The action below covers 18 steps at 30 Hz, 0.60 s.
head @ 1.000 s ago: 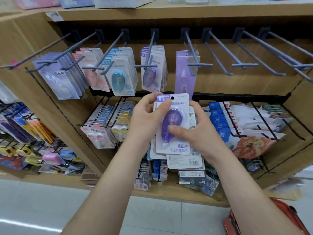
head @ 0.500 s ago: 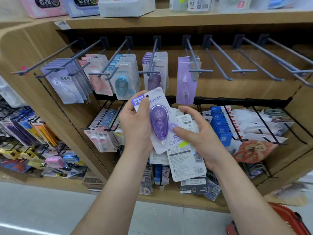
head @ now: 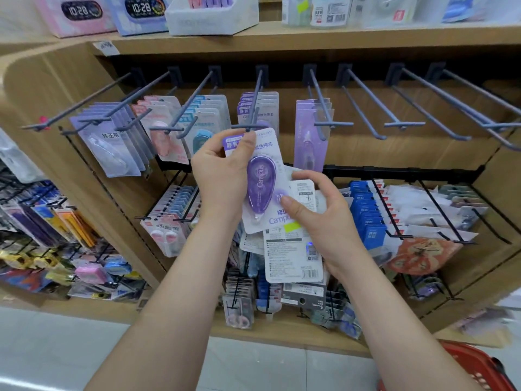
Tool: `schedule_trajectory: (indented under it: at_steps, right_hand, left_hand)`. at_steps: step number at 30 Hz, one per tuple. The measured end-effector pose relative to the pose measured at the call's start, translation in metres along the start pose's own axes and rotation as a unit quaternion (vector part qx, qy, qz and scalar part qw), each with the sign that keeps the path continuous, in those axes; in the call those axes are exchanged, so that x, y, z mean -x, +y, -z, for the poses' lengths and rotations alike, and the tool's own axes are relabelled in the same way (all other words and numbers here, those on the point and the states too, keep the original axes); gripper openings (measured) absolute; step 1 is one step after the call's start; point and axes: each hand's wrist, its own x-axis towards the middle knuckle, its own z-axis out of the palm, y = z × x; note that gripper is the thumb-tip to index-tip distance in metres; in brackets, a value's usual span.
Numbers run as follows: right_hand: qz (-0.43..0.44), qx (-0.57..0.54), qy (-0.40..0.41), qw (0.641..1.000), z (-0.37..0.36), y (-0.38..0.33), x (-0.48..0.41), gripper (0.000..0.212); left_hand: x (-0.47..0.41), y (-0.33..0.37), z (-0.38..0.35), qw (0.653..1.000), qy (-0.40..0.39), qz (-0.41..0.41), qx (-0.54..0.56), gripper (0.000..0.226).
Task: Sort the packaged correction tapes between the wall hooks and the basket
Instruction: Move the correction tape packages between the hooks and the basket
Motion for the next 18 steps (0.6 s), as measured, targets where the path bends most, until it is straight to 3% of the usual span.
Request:
schedule_trajectory:
  at_steps: [8,9,13,15,18]
  right_hand:
    - [-0.015,-0.011,0.022,1.000,-0.009,-0.002,-0.002,0.024]
    - [-0.015,-0.014,0.031,0.999,-0.010,-0.002,-0.002,0.024]
    - [-0.014,-0.047,0.047,0.998,-0.014,-0.003,-0.004,0.021]
    - [-0.006,-0.044,0.046,0.998,-0.015,-0.003,-0.006,0.018]
    - [-0.013,-0.055,0.040,0.998,-0.016,-0.003,-0.007,0.010]
  left_hand:
    - [-0.013,0.002,0.004,0.991,-0.049,0.120,0.033,0.008]
    - [-0.011,0.002,0.005,0.994,-0.051,0.099,0.011,0.007]
    - [0.022,-0.005,0.023,0.981,-0.074,-0.044,-0.175,0.041]
    - [0.037,-0.012,0.031,0.958,-0.119,-0.039,-0.258,0.053]
    - [0.043,-0.016,0.031,0.947,-0.102,-0.025,-0.303,0.064]
